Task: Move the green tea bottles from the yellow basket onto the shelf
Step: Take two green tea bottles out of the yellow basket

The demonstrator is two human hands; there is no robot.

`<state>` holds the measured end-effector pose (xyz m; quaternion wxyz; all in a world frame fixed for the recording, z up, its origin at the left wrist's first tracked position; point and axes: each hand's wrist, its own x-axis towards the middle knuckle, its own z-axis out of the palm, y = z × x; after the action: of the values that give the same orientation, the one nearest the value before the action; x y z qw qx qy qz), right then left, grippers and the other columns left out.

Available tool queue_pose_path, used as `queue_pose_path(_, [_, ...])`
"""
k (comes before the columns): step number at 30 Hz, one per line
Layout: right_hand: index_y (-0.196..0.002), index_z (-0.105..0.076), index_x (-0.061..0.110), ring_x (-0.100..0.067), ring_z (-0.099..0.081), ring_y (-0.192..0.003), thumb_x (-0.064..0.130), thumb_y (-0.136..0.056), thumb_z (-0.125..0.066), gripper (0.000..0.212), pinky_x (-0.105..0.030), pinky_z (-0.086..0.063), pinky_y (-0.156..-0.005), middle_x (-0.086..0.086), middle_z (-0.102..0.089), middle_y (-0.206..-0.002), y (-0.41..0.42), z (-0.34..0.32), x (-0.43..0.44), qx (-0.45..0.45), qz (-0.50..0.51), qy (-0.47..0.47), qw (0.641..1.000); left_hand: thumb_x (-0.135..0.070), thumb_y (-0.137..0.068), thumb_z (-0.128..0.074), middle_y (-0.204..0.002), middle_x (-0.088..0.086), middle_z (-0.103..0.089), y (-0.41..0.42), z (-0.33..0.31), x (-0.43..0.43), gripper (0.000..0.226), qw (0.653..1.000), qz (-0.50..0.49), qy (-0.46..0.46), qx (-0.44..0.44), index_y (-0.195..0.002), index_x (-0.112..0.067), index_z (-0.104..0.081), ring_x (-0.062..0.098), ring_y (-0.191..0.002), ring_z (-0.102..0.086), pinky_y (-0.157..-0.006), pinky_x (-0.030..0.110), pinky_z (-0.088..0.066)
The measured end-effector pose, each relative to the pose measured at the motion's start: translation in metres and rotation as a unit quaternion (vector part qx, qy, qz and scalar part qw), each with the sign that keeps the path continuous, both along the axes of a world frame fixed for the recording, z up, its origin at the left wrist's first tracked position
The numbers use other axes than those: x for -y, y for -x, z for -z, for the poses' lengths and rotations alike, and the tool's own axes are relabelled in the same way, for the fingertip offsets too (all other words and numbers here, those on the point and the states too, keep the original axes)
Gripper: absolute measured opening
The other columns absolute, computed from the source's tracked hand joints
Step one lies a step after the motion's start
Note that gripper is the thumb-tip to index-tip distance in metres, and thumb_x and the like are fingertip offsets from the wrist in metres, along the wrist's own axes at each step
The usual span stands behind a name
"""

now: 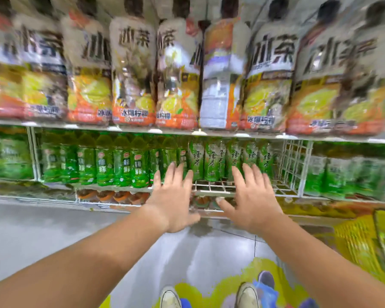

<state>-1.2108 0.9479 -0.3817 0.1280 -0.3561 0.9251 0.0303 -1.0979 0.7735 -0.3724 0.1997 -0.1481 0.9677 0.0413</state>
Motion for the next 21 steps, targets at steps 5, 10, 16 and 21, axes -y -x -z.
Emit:
queue_pose_path(5, [-0.160, -0.001, 0.019, -0.033, 0.004, -0.153, 0.078, -0.074, -0.006, 0.104, -0.049, -0.001, -0.123, -0.013, -0.005, -0.166, -0.033, -0.076, -0.043, 0.002, 0.083, 0.039, 0.996, -0.072, -0.085, -0.048, -0.165, 0.009, 0.020, -0.029, -0.089, -0.020, 0.110, 1.000, 0.005, -0.023, -0.014, -0.158, -0.016, 0.013, 0.030, -0.150, 0.023, -0.121, 0.057, 0.005])
queue_pose_path(10, [-0.159, -0.004, 0.018, -0.034, -0.002, -0.152, 0.080, -0.075, -0.008, 0.105, -0.049, -0.005, -0.122, -0.014, -0.009, -0.165, -0.061, -0.147, -0.094, -0.023, 0.138, 0.061, 0.988, -0.072, -0.085, -0.049, -0.166, 0.010, 0.015, -0.044, -0.167, -0.049, 0.109, 0.997, 0.036, -0.007, -0.063, -0.158, -0.017, 0.010, 0.029, -0.152, 0.017, -0.122, 0.054, 0.004])
queue_pose_path(16, [-0.159, -0.003, 0.017, -0.033, 0.001, -0.152, 0.075, -0.090, -0.025, 0.093, -0.050, -0.004, -0.123, -0.013, -0.005, -0.166, -0.073, -0.211, -0.167, -0.075, 0.163, 0.087, 0.980, -0.075, -0.085, -0.044, -0.167, 0.013, 0.008, -0.042, -0.239, -0.099, 0.109, 0.986, 0.104, 0.051, -0.118, -0.158, -0.017, 0.012, 0.031, -0.153, 0.011, -0.123, 0.054, 0.001])
queue_pose_path(21, [-0.159, 0.001, 0.018, -0.032, 0.006, -0.152, 0.075, -0.091, -0.024, 0.092, -0.051, -0.003, -0.123, -0.011, 0.002, -0.167, -0.076, -0.258, -0.248, -0.102, 0.194, 0.092, 0.971, -0.073, -0.085, -0.044, -0.166, 0.011, 0.012, -0.030, -0.281, -0.172, 0.108, 0.974, 0.143, 0.062, -0.166, -0.158, -0.017, 0.013, 0.031, -0.152, 0.014, -0.123, 0.055, 0.003])
